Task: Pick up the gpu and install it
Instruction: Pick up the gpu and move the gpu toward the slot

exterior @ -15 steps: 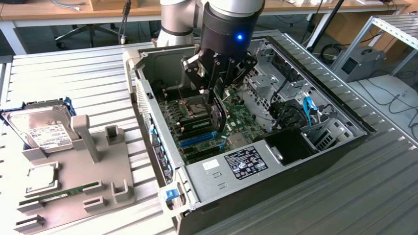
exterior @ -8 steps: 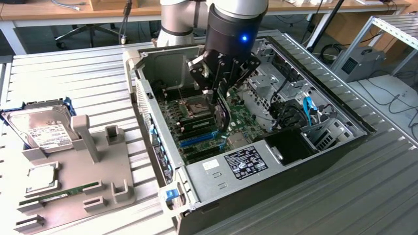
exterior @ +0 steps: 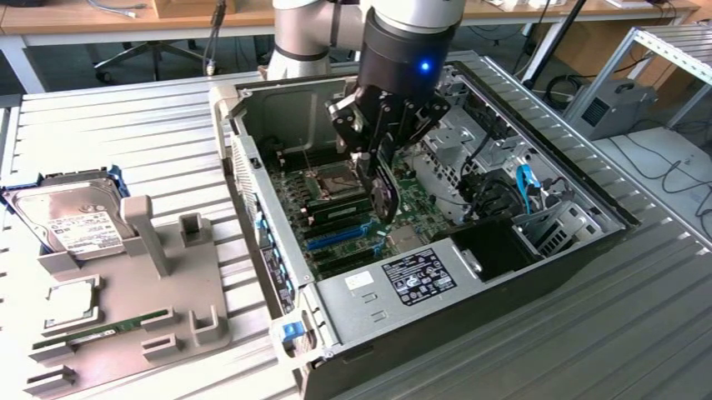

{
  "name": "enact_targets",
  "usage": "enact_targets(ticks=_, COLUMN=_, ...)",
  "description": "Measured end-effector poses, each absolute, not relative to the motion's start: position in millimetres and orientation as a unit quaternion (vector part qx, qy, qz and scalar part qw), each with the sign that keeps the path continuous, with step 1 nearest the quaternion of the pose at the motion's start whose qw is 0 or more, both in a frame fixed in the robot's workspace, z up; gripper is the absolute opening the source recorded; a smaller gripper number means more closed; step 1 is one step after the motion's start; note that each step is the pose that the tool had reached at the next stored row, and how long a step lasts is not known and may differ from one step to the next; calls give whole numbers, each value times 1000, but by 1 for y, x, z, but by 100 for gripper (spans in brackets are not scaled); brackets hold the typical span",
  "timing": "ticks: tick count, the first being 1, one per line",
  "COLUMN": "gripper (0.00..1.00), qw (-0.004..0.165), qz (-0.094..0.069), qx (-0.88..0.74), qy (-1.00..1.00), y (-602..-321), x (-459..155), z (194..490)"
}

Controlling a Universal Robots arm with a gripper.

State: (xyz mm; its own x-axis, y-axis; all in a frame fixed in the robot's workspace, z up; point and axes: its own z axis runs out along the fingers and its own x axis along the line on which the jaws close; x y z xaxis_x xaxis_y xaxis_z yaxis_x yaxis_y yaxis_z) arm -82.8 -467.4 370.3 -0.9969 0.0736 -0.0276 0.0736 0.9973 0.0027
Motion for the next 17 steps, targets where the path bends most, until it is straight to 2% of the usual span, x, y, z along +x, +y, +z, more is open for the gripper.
enact_targets(ticks=17, gripper=26, qw=14, qz=0, qx=37, qy=999, y=-467, x=-61, z=366)
